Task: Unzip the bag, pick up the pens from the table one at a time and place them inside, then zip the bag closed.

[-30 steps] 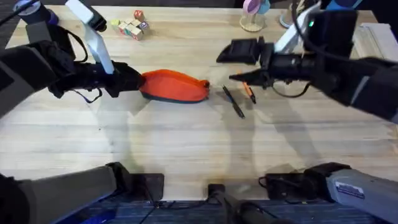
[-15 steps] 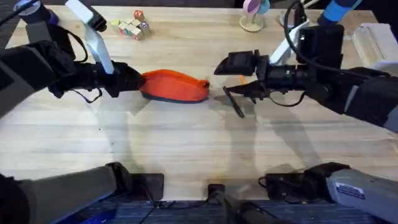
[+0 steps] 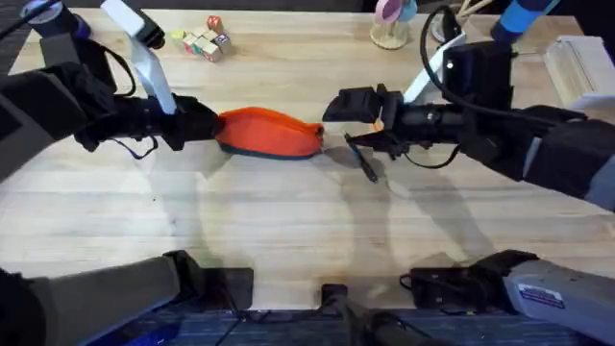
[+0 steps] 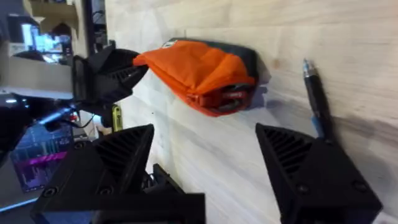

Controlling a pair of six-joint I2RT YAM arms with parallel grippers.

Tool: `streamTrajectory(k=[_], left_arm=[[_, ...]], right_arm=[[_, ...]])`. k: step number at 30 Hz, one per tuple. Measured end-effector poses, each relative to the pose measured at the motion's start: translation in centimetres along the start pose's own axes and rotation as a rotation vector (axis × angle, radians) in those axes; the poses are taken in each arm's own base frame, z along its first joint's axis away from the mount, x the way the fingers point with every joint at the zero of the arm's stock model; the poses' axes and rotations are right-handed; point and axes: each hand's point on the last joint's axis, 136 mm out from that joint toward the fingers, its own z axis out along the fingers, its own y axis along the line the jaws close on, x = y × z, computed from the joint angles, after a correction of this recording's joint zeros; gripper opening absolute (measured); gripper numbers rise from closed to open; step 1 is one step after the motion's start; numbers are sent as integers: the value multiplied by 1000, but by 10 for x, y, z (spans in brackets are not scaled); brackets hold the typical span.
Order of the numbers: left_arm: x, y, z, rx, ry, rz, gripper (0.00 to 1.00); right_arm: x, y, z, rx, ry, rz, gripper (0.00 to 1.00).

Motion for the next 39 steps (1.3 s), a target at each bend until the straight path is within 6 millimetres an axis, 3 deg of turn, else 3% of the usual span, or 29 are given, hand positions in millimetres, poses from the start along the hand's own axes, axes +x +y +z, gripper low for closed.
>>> streamTrajectory(k=[10, 23, 28, 39], left_arm=[[0, 0, 0, 0, 0, 0, 42], [0, 0, 0, 0, 0, 0, 42], [0, 0, 0, 0, 0, 0, 42], [0, 0, 0, 0, 0, 0, 42]], right_arm=[[2, -17, 14, 34, 28, 42, 995], [0, -9, 47, -31, 32, 58, 995], [-6, -4, 51, -60, 14, 63, 995], [5, 1, 64, -72, 44, 81, 995]])
